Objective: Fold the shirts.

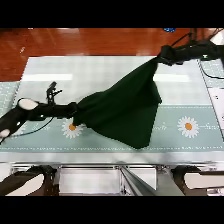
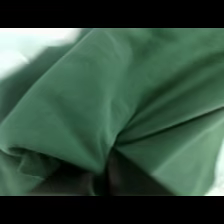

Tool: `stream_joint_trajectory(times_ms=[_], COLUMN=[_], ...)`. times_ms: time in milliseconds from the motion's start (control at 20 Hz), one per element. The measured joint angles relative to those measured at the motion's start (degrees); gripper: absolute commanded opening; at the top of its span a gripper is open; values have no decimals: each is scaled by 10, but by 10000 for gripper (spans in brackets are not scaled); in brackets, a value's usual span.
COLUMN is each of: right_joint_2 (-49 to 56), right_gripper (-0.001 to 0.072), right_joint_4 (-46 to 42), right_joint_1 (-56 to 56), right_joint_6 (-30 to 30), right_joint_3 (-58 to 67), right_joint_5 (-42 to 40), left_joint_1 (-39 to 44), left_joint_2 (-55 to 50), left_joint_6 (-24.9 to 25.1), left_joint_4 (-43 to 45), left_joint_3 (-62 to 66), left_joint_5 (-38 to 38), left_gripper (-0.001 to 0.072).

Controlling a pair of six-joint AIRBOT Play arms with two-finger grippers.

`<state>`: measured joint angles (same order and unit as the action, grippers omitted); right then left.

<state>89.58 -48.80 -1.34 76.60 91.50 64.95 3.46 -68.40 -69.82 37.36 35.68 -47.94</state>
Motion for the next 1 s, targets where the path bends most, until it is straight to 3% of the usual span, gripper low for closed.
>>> stream_joint_trajectory(times_ms=[200, 450, 700, 1000], right_joint_2=[61, 8, -146, -292], right_gripper=[408, 408, 407, 407], right_joint_4=[38, 1, -20, 33], right_joint_1=[-31, -164, -264, -290], right_joint_6=[18, 33, 22, -47], right_joint_3=[56, 42, -231, -509], right_joint_5=[20, 109, 70, 39], left_joint_1=[-29, -191, -304, -286], left_joint_2=[-83, -27, 37, 36], left_joint_6=[11, 19, 21, 55], left_joint_4=[38, 89, 90, 37], left_joint_3=[105, 165, 44, -66], left_joint_5=[-93, -205, -238, -204], left_gripper=[510, 509, 508, 508])
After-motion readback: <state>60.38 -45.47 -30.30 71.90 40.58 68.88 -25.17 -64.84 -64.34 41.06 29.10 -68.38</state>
